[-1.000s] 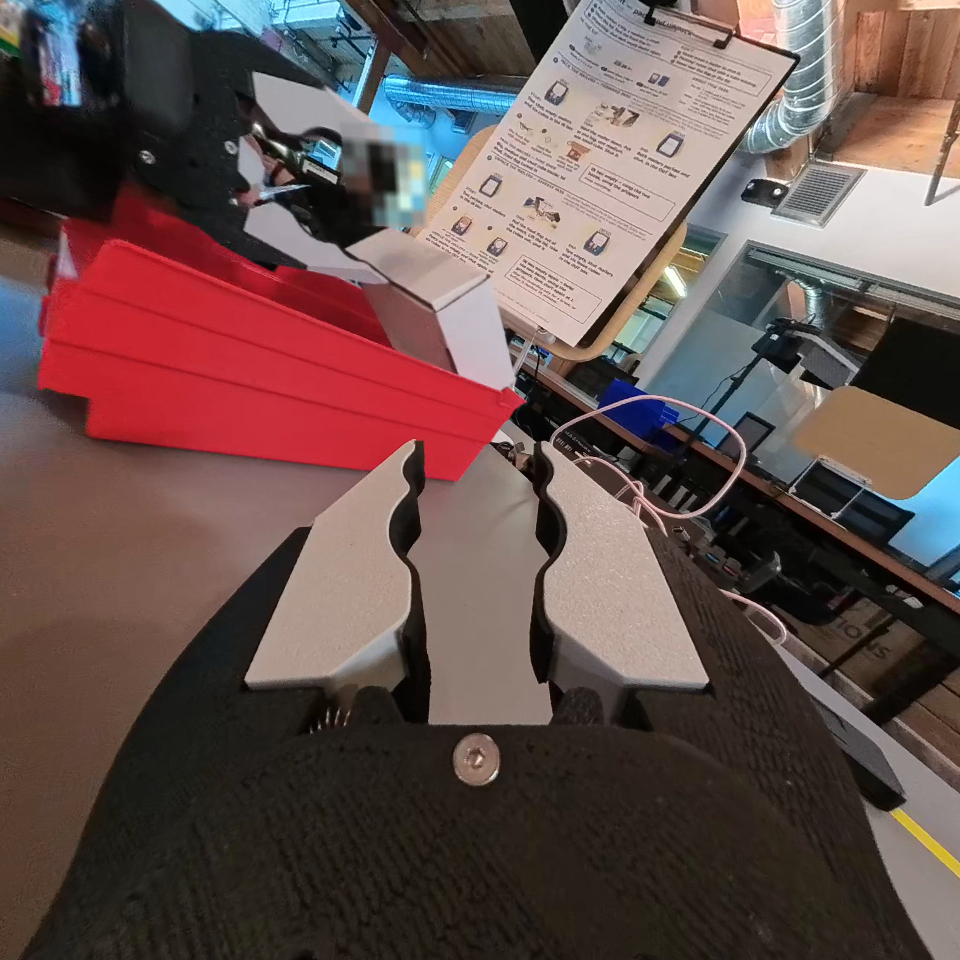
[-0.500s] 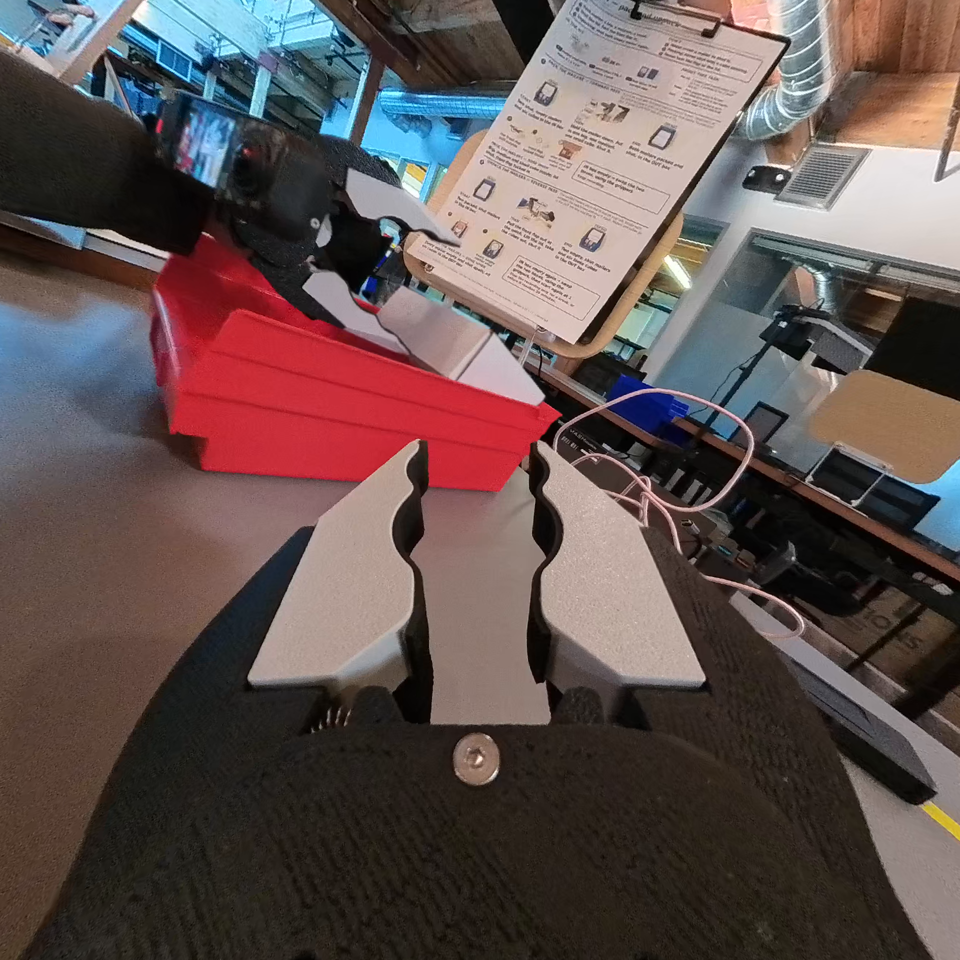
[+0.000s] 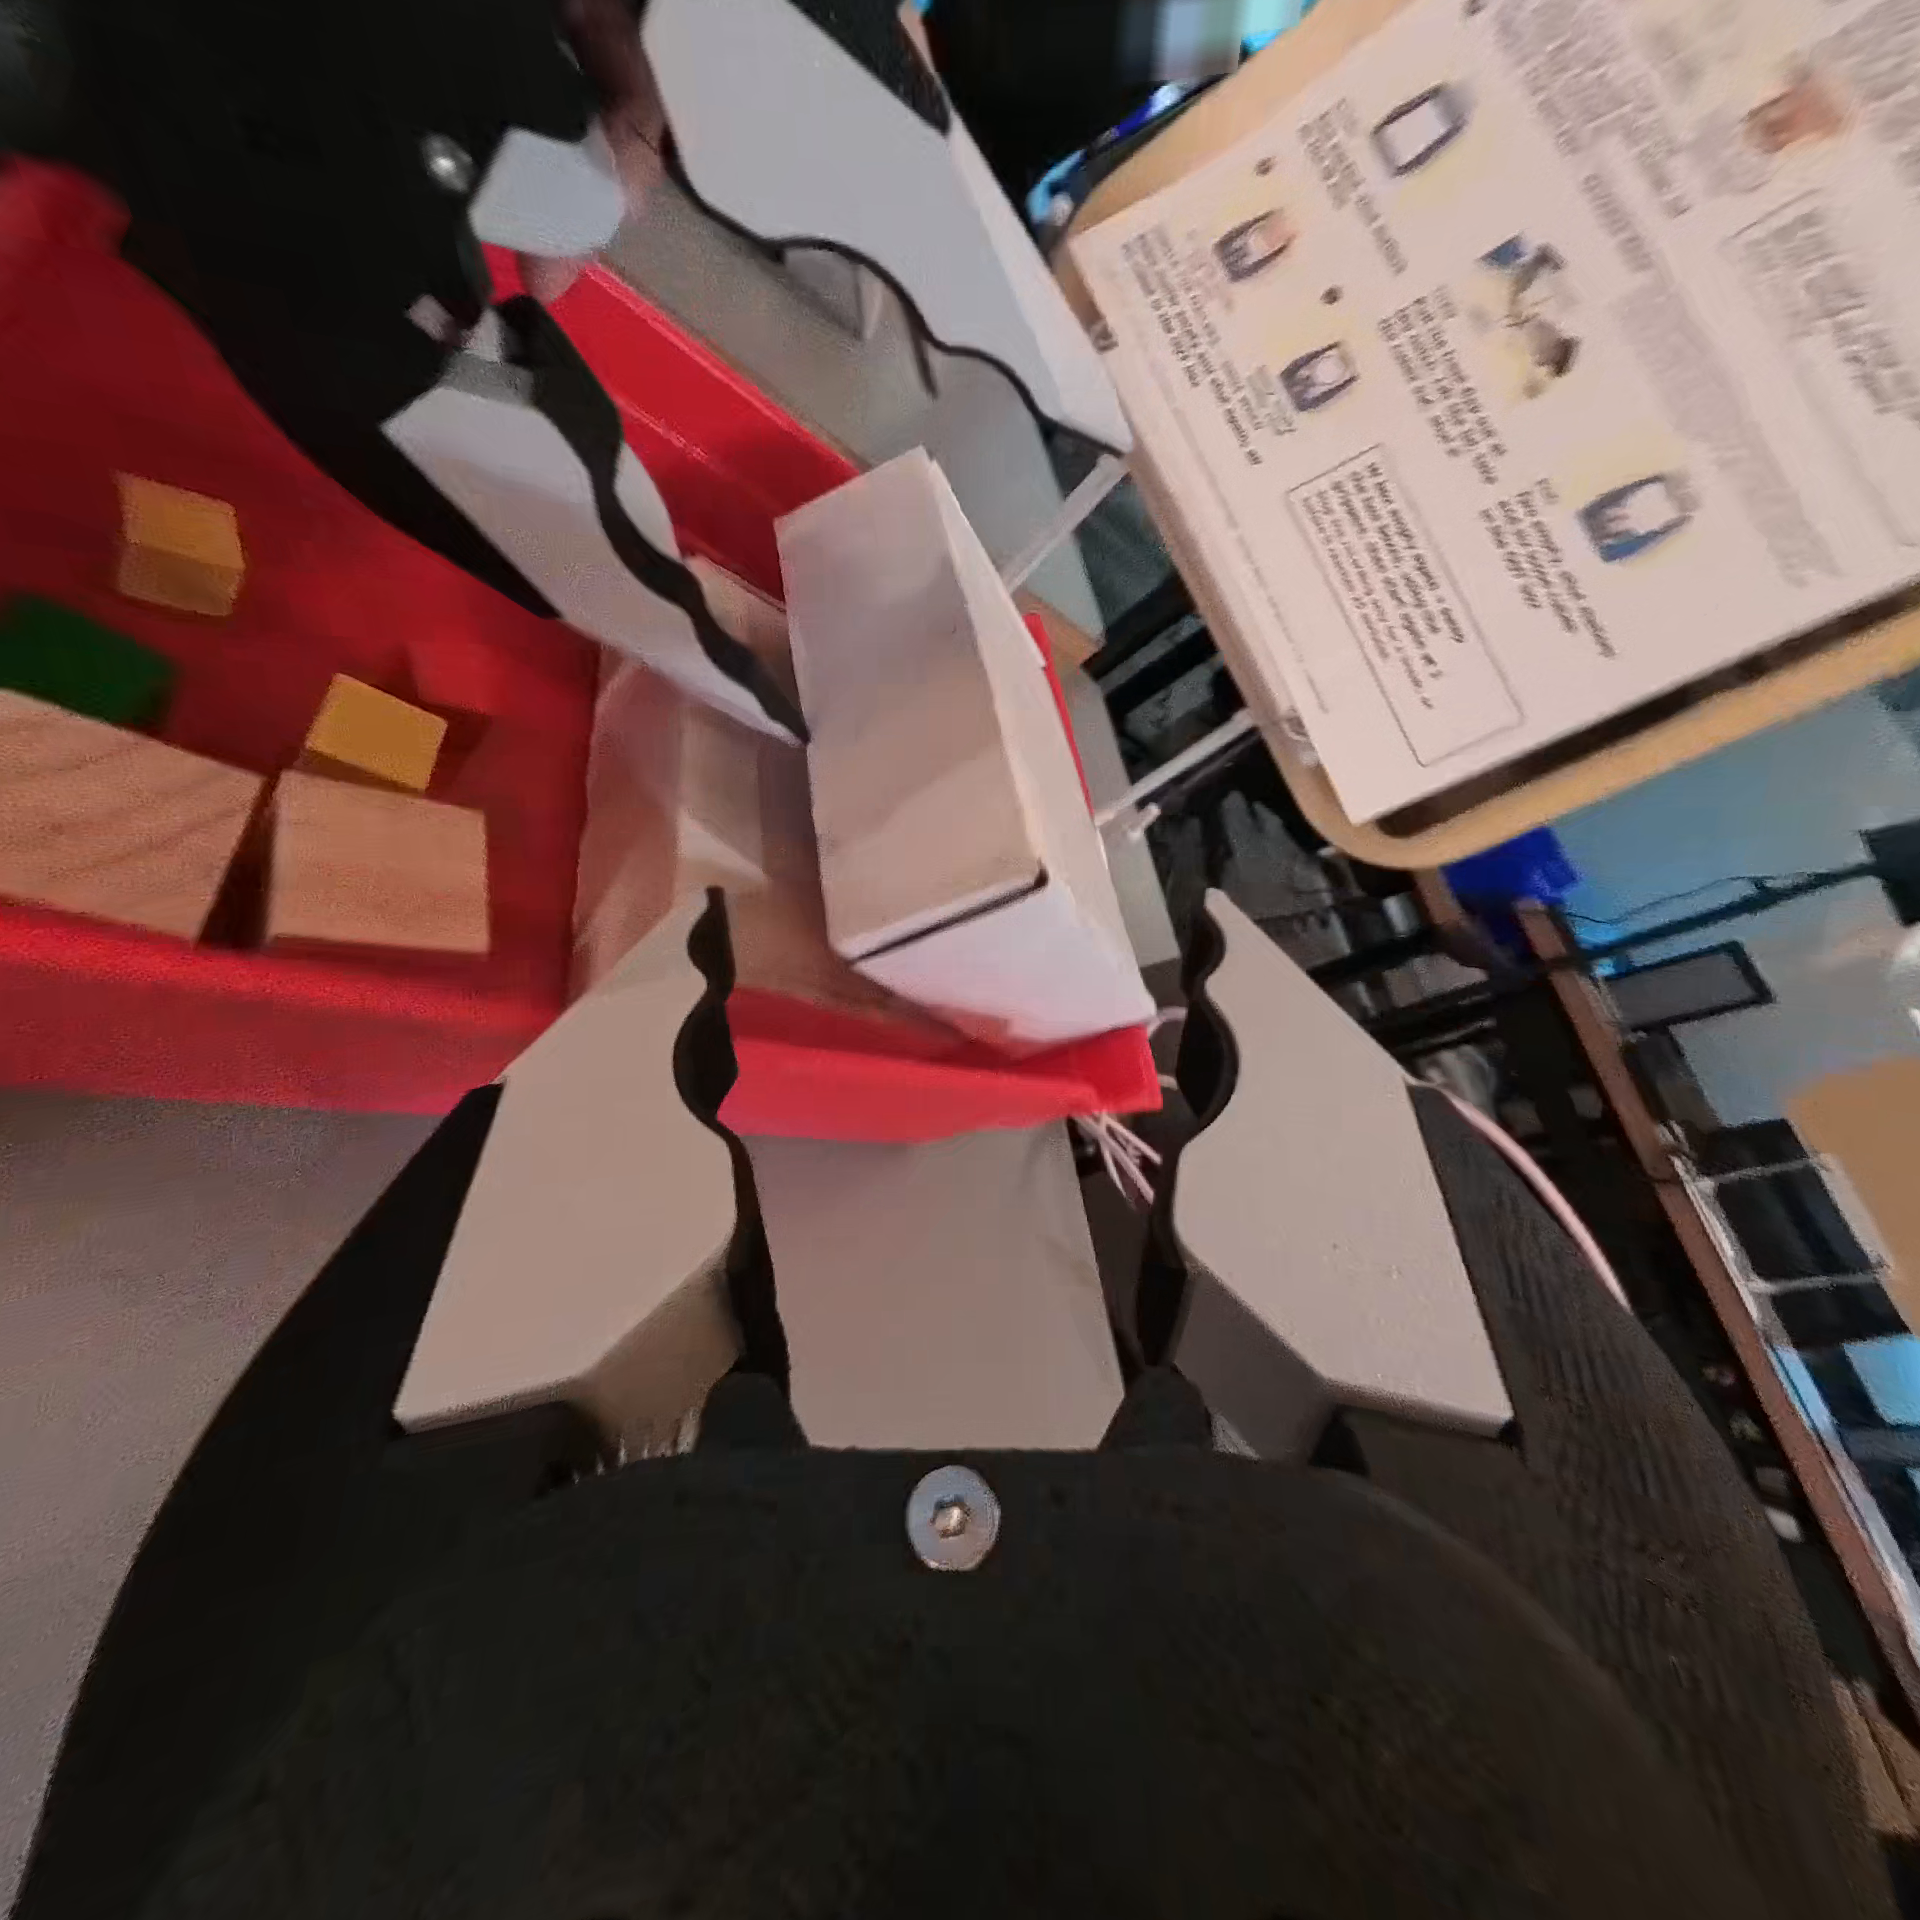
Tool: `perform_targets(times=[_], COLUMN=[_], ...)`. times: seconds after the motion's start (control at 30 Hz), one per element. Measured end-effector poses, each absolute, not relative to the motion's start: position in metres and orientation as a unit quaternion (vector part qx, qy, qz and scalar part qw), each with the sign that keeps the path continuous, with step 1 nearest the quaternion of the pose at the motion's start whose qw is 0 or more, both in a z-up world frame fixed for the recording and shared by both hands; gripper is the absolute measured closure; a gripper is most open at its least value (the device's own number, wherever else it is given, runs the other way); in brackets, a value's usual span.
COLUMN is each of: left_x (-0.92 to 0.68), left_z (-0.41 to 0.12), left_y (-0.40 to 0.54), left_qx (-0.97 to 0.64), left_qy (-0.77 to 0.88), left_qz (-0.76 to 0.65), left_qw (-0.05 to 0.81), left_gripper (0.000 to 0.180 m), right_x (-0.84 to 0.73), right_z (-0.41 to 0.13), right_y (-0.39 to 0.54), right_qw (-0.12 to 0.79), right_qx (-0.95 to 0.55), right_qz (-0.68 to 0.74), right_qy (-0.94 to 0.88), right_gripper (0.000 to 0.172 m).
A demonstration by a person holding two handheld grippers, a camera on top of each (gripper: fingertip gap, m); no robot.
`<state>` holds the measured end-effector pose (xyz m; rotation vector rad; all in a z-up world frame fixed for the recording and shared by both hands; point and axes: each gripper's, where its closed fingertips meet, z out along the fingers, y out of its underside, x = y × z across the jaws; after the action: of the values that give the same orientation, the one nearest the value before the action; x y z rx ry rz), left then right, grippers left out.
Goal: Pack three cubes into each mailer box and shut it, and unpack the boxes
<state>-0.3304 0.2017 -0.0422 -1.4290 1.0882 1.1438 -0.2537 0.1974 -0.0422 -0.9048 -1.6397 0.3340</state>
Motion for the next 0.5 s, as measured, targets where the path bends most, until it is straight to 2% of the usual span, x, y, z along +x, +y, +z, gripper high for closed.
perform_targets(times=[0.1,0.27,0.33,0.5], left_x=[-0.332,-0.331,-0.332,-0.314], left_z=[-0.042,-0.041,-0.041,-0.063], left_y=[0.203,0.202,0.199,0.185], left_qx=[-0.589,-0.583,-0.585,-0.623], left_qy=[0.444,0.443,0.443,0.494], left_qz=[0.465,0.463,0.464,0.381], left_qw=[0.489,0.499,0.496,0.472], left_gripper=[0.082,0.082,0.083,0.084], right_x=[-0.278,-0.281,-0.272,-0.212], right_z=[-0.046,-0.051,-0.041,0.006], right_y=[0.205,0.216,0.218,0.211], right_qw=[0.535,0.542,0.568,0.687], right_qx=[-0.397,-0.363,-0.356,-0.376], right_qz=[0.138,0.089,0.077,0.216], right_qy=[-0.733,-0.753,-0.738,-0.583], right_gripper=[0.08,0.082,0.083,0.092])
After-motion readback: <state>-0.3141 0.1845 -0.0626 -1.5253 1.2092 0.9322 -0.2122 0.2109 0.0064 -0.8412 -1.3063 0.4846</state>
